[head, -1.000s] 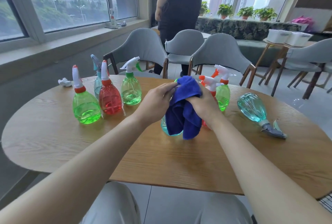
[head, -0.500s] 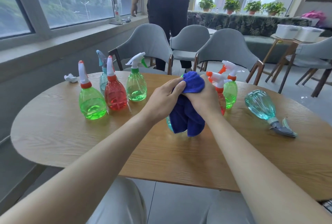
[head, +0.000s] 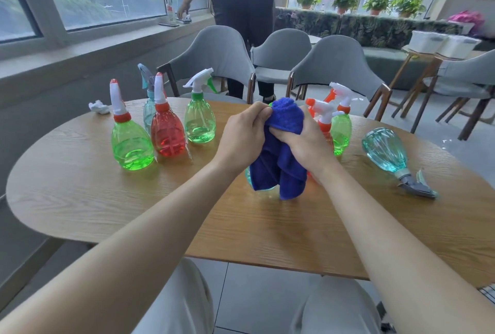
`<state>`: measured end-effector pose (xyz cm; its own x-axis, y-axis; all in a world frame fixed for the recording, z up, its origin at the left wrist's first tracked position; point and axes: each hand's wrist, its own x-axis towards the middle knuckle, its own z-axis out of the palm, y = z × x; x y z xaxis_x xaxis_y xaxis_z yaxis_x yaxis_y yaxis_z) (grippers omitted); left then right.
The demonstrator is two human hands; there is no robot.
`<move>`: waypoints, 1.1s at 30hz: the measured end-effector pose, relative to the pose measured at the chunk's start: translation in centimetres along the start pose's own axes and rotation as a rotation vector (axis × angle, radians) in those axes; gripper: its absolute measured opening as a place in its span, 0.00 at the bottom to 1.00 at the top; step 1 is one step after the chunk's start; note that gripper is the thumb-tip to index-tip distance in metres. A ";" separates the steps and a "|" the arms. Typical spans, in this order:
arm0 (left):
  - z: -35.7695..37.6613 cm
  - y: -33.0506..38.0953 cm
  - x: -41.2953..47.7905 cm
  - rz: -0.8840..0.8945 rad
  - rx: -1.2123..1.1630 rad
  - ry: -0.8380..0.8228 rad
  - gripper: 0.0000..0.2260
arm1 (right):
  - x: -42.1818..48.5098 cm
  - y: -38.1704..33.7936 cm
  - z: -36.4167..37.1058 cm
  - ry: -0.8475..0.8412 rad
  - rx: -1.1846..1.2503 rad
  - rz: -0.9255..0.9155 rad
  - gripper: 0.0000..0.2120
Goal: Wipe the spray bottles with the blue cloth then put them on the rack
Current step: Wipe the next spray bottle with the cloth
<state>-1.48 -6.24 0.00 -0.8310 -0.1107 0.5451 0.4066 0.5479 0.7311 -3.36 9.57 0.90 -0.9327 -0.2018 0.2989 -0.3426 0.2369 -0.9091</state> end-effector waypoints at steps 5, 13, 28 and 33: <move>-0.4 0.7 1.4 -0.112 -0.016 0.014 0.13 | 0.0 -0.4 0.9 0.155 -0.115 -0.047 0.21; -2.1 2.7 2.9 -0.454 -0.271 -0.109 0.10 | 0.1 -0.9 0.9 0.150 -0.168 -0.133 0.14; -1.9 0.1 -1.1 0.018 -0.031 0.059 0.07 | -0.1 -1.6 1.0 0.150 -0.005 0.087 0.08; -2.8 1.0 -0.7 0.029 0.000 -0.091 0.12 | 0.2 -2.5 0.9 0.166 -0.004 0.090 0.10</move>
<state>0.60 -7.97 1.49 -0.8500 -0.0192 0.5265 0.4309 0.5497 0.7156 -2.53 8.11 2.98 -0.9652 -0.0200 0.2606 -0.2572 0.2506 -0.9333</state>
